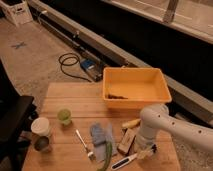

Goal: Place brush in metal cup

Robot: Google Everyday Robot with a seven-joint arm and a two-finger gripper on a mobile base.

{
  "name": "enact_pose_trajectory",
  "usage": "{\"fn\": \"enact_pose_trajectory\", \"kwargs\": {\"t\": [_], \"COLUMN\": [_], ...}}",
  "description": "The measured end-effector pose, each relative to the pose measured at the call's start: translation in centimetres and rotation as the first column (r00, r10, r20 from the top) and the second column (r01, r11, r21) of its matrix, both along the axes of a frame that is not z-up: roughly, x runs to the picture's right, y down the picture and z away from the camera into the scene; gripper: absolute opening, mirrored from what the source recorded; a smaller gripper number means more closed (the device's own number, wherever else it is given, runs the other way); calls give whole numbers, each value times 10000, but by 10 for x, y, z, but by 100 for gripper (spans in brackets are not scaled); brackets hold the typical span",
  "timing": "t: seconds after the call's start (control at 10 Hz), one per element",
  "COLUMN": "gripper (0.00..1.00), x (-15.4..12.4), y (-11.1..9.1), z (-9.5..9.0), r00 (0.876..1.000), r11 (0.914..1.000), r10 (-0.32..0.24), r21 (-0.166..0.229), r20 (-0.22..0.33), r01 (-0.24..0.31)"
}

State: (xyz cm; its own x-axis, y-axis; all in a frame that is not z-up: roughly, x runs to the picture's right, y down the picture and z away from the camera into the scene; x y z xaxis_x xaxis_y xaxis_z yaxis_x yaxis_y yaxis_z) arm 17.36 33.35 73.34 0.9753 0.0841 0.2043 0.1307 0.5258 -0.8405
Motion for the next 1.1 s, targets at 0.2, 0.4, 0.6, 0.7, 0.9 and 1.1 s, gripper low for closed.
{"fn": "enact_pose_trajectory", "kwargs": {"t": [0.2, 0.4, 0.6, 0.7, 0.9, 1.1], "gripper": [4, 0, 0, 0, 0, 0], "x": [-1, -2, -2, 2, 14, 27], "y": [5, 7, 7, 1, -22, -62], "z": [8, 14, 13, 13, -3, -29], "r00": [9993, 9991, 9989, 9976, 9931, 9890], "r11": [9992, 9987, 9984, 9955, 9840, 9670], "r10": [368, 426, 467, 669, 1040, 1201], "r21": [174, 270, 317, 686, 1508, 2357], "r20": [-8, -2, -25, -175, -540, -859], "r01": [-367, -426, -466, -655, -949, -970]}}
